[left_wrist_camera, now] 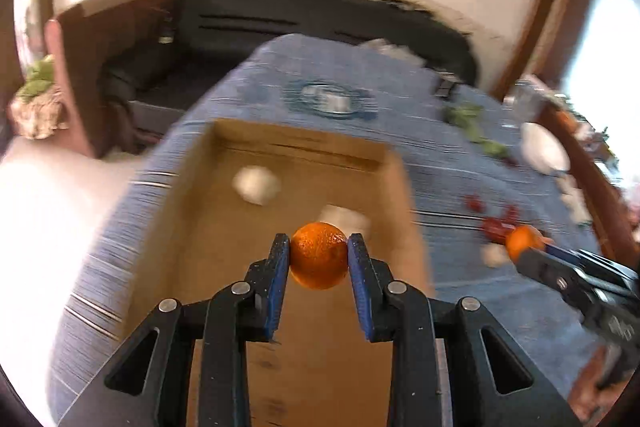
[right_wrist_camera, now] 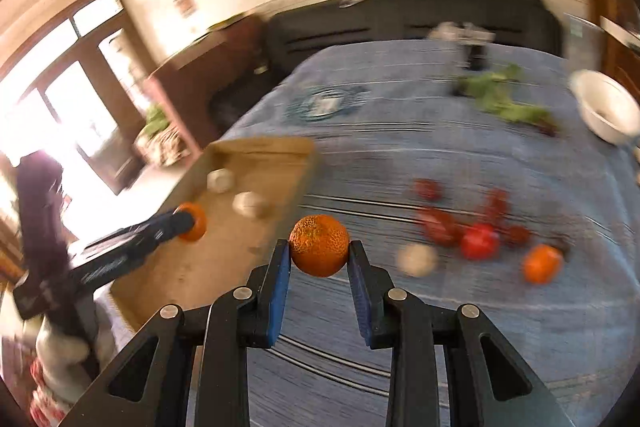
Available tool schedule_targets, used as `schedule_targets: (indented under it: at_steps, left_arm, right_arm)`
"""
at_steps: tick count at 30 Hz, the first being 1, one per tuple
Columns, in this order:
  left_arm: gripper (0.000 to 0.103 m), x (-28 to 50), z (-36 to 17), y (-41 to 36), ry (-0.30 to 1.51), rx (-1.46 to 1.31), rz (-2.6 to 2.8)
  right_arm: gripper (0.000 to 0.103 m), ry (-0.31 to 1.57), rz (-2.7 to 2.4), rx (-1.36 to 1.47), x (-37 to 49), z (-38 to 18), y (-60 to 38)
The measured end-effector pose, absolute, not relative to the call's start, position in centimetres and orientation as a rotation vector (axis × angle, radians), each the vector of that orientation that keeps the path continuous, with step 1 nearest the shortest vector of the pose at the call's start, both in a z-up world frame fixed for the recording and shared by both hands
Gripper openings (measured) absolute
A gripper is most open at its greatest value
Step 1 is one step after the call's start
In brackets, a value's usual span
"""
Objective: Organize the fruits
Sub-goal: 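Carry both oranges into the cardboard tray and open both tools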
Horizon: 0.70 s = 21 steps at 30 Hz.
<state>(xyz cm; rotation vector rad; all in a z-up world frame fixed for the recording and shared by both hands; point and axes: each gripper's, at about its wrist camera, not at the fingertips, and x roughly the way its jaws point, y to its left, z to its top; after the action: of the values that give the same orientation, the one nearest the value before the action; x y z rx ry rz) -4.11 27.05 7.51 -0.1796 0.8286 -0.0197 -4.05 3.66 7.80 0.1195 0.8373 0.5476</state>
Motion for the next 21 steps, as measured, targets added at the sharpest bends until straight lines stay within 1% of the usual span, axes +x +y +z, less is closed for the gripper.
schedule_targets:
  at_steps: [6,9,13,16,19,21]
  left_arm:
    - [0.029,-1.0,5.1,31.5,0.915,-0.273,0.029]
    - [0.029,0.0,3.8,32.6,0.961,-0.315,0.031]
    - [0.029,0.4,3.4,32.9,0.964,-0.341,0.025]
    - [0.033,0.8,3.1,33.0,0.971,-0.352,0.020]
    - [0.042,0.7,3.0,33.1,0.973,-0.351,0.014]
    - [0.042,0.4,3.3,33.1,0.955,-0.350,0.015]
  right_arm:
    - [0.032,0.934,0.629,0.022,-1.7,5.0,12.2]
    - [0.032,0.972,0.633,-0.027,-0.9,3.2,14.7]
    - [0.032,0.984,0.623,-0.067,0.0,1.9,16.9]
    - [0.033,0.984,0.615,-0.088,0.2,1.5,17.2]
    - [0.034,0.985,0.609,-0.096,0.3,1.5,17.5]
    - [0.034,0.977,0.600,-0.086,0.4,1.4,17.3]
